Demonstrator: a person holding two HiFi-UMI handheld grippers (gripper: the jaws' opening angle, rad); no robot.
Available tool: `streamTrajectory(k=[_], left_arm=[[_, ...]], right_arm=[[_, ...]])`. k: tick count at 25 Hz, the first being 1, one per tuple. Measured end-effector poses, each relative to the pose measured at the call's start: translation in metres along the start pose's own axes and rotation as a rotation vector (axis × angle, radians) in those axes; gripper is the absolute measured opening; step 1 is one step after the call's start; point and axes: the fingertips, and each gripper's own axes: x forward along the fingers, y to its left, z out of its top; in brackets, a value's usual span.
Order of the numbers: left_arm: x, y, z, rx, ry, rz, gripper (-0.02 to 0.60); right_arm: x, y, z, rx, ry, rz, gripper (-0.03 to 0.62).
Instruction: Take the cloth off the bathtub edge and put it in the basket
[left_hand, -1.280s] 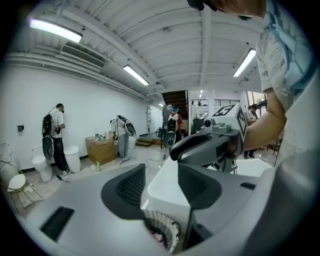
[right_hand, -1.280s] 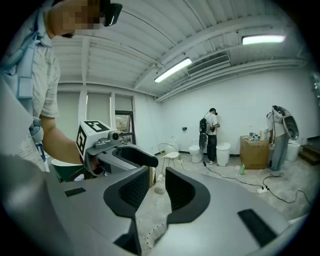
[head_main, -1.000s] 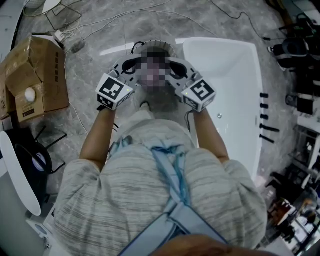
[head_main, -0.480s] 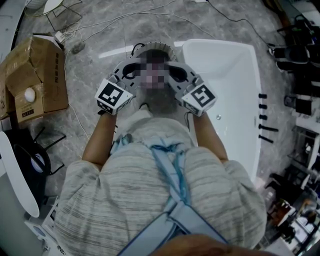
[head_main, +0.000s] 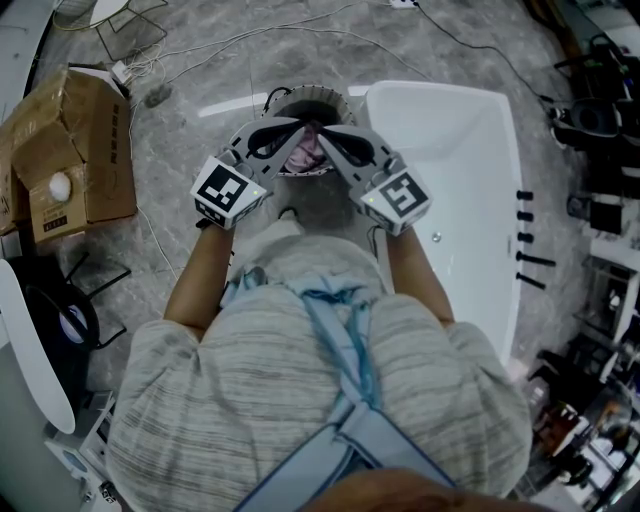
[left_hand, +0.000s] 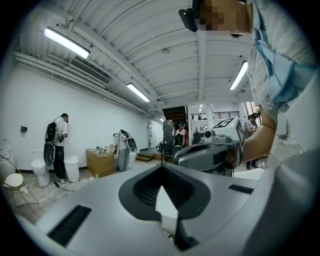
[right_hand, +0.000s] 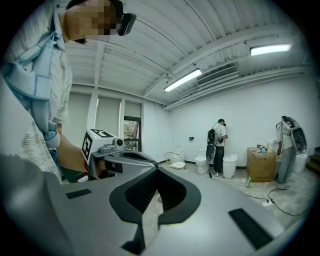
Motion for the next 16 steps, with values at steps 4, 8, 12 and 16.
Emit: streamTrajectory(k=[4, 8, 12, 16], left_arm=[[0.0005, -0.0003, 0.0004, -0.003, -0.004, -0.004, 0.003], [0.0032, -0.0016, 0.0007, -0.007, -0.005, -0.013, 0.003], [0.0043, -0.0012, -0.0010, -0.012, -0.007, -0.015, 0.003], [0.0048, -0.0010, -0.0017, -0.017, -0.010, -0.018, 0.003]], right_arm=[[-0.0025, -0.0026, -0.0002, 0.006, -0.002, -0.007, 0.003], [-0.0059, -0.0063, -0.0017, 0.016, 0.004, -0.017, 0.003], [-0.0069, -0.0089, -0.0024, 0.028, -0.001, -0.021, 0.003], [-0.0080, -0.0092, -0.0036, 0.037, -0.001, -0.020, 0.003]])
